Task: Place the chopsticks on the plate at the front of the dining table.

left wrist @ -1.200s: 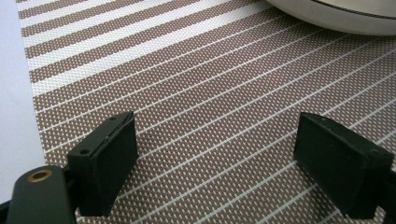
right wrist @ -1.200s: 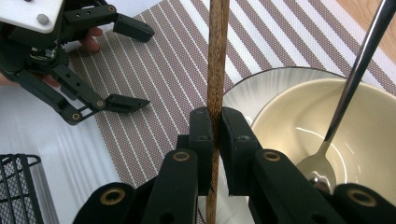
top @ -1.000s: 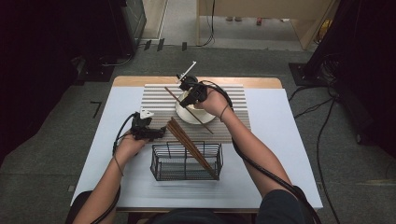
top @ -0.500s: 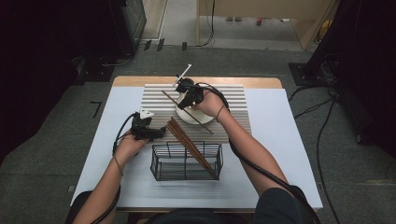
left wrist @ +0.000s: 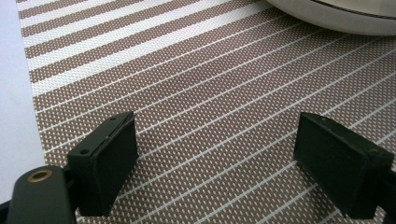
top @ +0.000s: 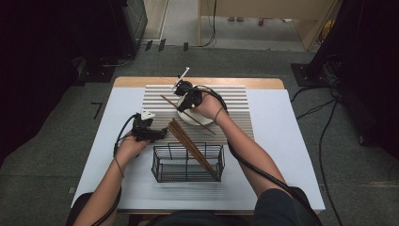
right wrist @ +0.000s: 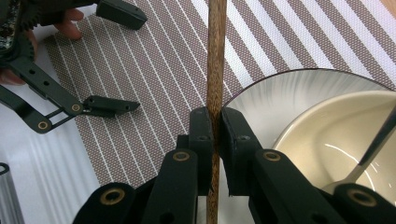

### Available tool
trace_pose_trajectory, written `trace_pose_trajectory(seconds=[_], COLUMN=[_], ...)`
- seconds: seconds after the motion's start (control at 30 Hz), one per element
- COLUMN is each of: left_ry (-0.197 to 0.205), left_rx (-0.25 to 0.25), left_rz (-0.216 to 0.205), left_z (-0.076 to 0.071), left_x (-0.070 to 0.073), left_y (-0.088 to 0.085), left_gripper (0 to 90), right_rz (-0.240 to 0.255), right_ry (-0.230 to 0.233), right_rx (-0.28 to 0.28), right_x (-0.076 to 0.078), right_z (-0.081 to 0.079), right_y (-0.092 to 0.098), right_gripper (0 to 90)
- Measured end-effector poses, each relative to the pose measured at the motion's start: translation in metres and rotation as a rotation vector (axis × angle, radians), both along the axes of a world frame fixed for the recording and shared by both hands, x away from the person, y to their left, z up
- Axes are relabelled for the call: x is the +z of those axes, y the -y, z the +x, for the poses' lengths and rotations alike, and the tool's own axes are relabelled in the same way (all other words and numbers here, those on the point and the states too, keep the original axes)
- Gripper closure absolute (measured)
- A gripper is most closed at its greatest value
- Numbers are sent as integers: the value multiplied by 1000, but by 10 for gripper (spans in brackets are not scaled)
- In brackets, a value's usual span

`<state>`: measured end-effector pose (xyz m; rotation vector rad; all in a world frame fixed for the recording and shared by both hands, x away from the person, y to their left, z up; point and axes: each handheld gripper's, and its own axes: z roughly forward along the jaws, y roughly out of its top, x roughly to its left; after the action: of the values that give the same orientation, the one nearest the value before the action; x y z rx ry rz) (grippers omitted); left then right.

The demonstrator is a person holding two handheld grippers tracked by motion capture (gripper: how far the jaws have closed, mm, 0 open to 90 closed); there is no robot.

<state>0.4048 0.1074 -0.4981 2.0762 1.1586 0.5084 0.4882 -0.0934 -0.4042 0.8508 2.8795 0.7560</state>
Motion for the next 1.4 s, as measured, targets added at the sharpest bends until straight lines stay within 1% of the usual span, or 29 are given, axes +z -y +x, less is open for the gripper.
trace_pose_trajectory(seconds=[0.43, 0.67, 0.77, 0.93, 1.13, 1.4], left_ry=[1, -1, 0, 1, 1, 1], left_rx=[1, 0, 1, 0, 1, 1], left_rz=[-1, 1, 0, 0, -1, -1], left_z=[0, 0, 0, 0, 0, 0], left_x=[0, 0, 0, 0, 0, 0], left_y=[0, 0, 0, 0, 0, 0], left_gripper=[139, 139, 139, 139, 139, 139], right_rz=[-18, -20, -29, -31, -47, -53], right_ry=[-17, -25, -27, -33, -34, -37], right_rx=[-6, -12, -10, -22, -16, -17], right_x=[-10, -14, -16, -18, -21, -24], right_z=[1, 1, 1, 1, 0, 0], right_y=[-4, -4, -4, -4, -5, -6], right_gripper=[845, 845, 845, 845, 845, 845])
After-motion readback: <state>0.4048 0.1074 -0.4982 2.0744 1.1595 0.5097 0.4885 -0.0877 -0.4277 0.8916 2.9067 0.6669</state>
